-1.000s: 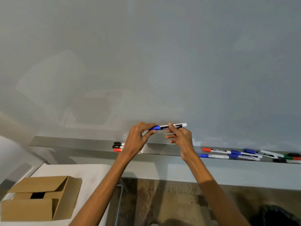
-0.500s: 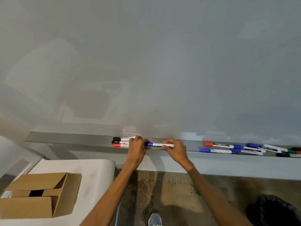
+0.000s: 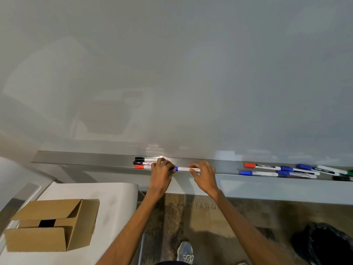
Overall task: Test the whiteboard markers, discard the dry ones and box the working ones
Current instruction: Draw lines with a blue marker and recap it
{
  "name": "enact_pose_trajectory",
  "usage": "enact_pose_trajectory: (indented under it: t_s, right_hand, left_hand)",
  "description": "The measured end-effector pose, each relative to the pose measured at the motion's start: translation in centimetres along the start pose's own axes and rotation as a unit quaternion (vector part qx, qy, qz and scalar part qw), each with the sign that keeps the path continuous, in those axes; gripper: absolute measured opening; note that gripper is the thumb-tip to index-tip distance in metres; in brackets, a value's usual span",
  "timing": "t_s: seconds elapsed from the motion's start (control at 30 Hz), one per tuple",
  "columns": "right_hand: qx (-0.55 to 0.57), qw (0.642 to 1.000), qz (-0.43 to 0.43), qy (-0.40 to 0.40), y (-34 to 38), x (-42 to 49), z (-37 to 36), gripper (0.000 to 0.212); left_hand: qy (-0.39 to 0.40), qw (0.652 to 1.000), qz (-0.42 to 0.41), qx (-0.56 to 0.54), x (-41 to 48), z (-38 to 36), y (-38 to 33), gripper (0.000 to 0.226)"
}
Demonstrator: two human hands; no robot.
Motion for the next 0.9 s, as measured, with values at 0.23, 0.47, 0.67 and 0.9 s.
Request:
enact_pose_trajectory:
  t_s: [0.23, 0.47, 0.67, 0.9]
  right_hand:
    - [0.027, 1.000, 0.001, -0.014, -0.2, -0.6, 1.0, 0.022]
    - [0.030, 0.997, -0.021, -0.062, -2.1, -1.1, 5.7, 0.025]
    - [-0.002, 0.991, -0.046, -0.124, -6.9, -2.5, 12.2, 0.019]
    - [-0.127, 0.980, -0.088, -0.123, -13.7, -4.9, 16.6, 0.030]
  left_hand:
    - [-0.039, 0.999, 0.001, -0.030, -0.4, 0.3, -0.9, 0.028]
    - [-0.057, 0.993, -0.050, -0.093, 0.4, -0.8, -7.7, 0.020]
    - [0.007, 0.985, -0.100, -0.144, 1.3, -4.6, -15.3, 0.024]
    - [0.100, 0.983, -0.137, -0.067, 1.8, -11.2, -23.0, 0.036]
Point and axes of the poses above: each hand's wrist, its own x-axis towards the middle knuckle, its own z-axis out of the back of the hand, y = z × x, the point moved 7 cm from there along x, towards the middle knuckle, and after that the axes turned 3 degrees about -x, right-handed, at the moved point
